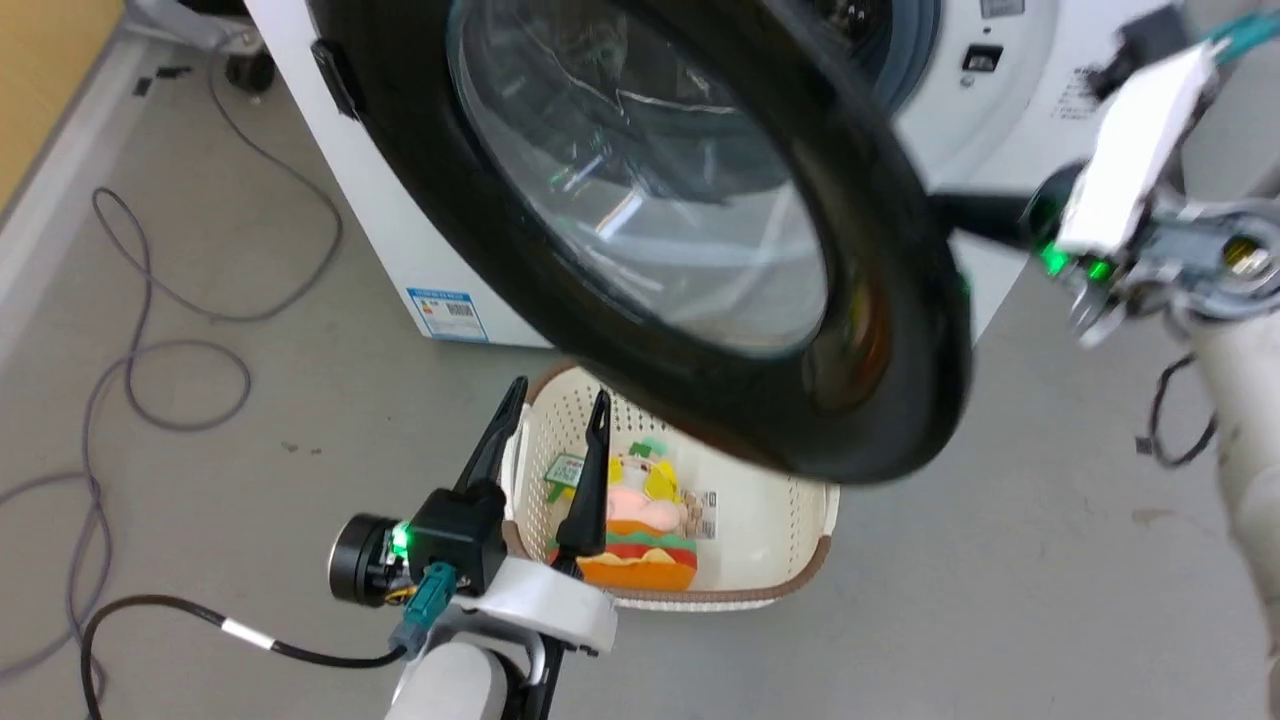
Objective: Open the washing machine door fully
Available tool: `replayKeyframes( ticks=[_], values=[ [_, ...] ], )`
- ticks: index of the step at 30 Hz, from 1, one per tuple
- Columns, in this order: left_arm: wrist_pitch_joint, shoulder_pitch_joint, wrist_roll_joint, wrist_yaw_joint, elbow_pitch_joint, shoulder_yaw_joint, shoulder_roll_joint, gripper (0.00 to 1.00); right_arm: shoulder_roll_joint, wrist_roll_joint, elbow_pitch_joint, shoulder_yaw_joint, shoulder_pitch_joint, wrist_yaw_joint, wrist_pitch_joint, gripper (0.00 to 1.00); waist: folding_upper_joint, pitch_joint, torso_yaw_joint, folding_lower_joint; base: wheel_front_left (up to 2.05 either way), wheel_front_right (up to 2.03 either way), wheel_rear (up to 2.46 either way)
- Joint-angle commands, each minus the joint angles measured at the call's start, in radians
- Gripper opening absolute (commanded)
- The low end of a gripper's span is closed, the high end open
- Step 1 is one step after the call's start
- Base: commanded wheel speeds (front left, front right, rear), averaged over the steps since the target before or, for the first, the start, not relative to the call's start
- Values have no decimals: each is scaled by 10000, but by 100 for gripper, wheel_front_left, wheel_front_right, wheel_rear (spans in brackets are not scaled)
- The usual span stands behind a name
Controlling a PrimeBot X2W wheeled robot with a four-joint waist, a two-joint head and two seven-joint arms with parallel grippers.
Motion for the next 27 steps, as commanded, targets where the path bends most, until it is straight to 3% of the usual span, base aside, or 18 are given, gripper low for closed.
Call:
replayKeyframes(
  ticks=[1,17,27],
  values=[
    [-55,190,53,-63,51,80,35,100,268,103,-259,116,585,12,158,0,0,-207,49,1,0,0,0],
    [-55,779,655,-400,177,809,35,100,1539,693,-1729,326,3118,12,482,0,0,-818,309,1,0,0,0],
    [-55,923,729,-411,208,920,35,100,1910,896,-2281,221,3992,12,17,0,0,-873,207,1,0,0,0]
  ],
)
